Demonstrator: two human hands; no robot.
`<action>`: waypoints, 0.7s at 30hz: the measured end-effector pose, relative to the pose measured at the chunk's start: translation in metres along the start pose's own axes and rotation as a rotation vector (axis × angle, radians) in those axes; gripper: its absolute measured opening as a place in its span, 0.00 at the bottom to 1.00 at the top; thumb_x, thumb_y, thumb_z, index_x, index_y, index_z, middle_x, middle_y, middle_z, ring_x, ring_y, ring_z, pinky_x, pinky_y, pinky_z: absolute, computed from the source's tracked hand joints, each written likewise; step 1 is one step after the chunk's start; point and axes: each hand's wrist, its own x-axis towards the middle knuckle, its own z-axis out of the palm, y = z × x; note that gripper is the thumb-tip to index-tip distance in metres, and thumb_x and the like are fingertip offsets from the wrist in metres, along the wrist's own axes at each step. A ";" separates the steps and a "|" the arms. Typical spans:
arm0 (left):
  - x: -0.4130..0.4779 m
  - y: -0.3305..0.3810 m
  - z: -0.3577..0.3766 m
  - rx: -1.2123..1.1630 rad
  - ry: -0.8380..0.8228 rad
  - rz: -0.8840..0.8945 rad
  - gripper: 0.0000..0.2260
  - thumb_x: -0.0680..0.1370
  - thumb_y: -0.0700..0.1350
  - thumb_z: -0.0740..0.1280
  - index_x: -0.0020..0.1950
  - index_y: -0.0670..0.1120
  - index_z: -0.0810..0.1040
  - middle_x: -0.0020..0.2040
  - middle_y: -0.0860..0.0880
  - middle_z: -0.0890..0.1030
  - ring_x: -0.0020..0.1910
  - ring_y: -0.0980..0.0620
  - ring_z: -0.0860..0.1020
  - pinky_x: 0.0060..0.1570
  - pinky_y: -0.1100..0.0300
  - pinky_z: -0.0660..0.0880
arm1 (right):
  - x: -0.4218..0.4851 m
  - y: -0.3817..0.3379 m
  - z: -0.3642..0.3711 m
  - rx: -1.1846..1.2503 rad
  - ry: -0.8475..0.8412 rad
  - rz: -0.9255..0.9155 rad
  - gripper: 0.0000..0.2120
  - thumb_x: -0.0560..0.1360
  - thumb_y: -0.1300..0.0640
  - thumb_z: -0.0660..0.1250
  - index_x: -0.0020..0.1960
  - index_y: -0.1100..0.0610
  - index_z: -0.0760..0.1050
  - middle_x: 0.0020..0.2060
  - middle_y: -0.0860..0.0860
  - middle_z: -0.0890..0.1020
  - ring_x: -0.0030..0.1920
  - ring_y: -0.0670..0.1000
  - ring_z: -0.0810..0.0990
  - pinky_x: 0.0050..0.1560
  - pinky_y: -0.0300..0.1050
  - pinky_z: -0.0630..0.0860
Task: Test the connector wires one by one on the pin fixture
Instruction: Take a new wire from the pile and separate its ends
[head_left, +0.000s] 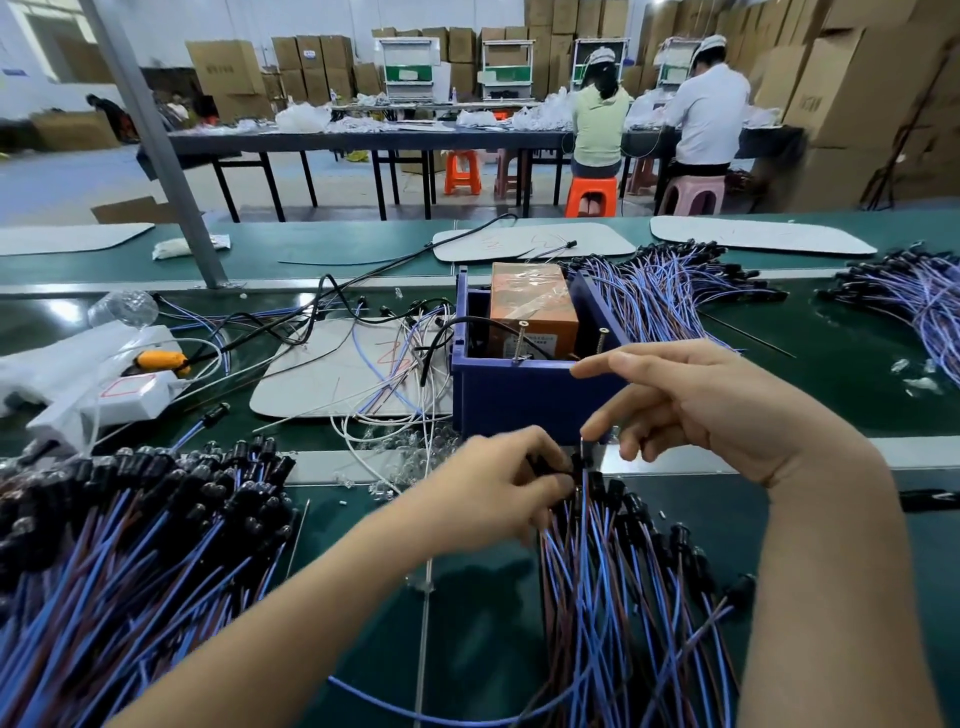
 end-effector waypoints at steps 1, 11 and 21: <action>0.001 -0.006 -0.014 0.131 0.022 -0.013 0.03 0.79 0.47 0.65 0.48 0.48 0.74 0.35 0.50 0.81 0.30 0.54 0.79 0.35 0.63 0.76 | 0.002 0.001 0.000 -0.021 0.021 0.028 0.13 0.82 0.54 0.57 0.56 0.55 0.79 0.39 0.59 0.86 0.29 0.51 0.80 0.29 0.38 0.76; -0.008 -0.061 -0.093 0.644 -0.183 -0.580 0.12 0.68 0.47 0.76 0.44 0.50 0.75 0.35 0.50 0.83 0.28 0.53 0.77 0.28 0.67 0.71 | 0.007 0.003 0.001 -0.059 0.054 0.089 0.11 0.82 0.54 0.58 0.56 0.54 0.78 0.38 0.58 0.86 0.31 0.52 0.81 0.33 0.39 0.78; -0.027 -0.065 -0.132 0.662 0.012 -0.645 0.14 0.67 0.47 0.78 0.46 0.48 0.76 0.46 0.49 0.81 0.45 0.49 0.78 0.46 0.59 0.74 | 0.007 0.004 0.002 -0.061 0.052 0.083 0.11 0.81 0.54 0.59 0.55 0.55 0.79 0.38 0.58 0.86 0.31 0.52 0.81 0.33 0.39 0.77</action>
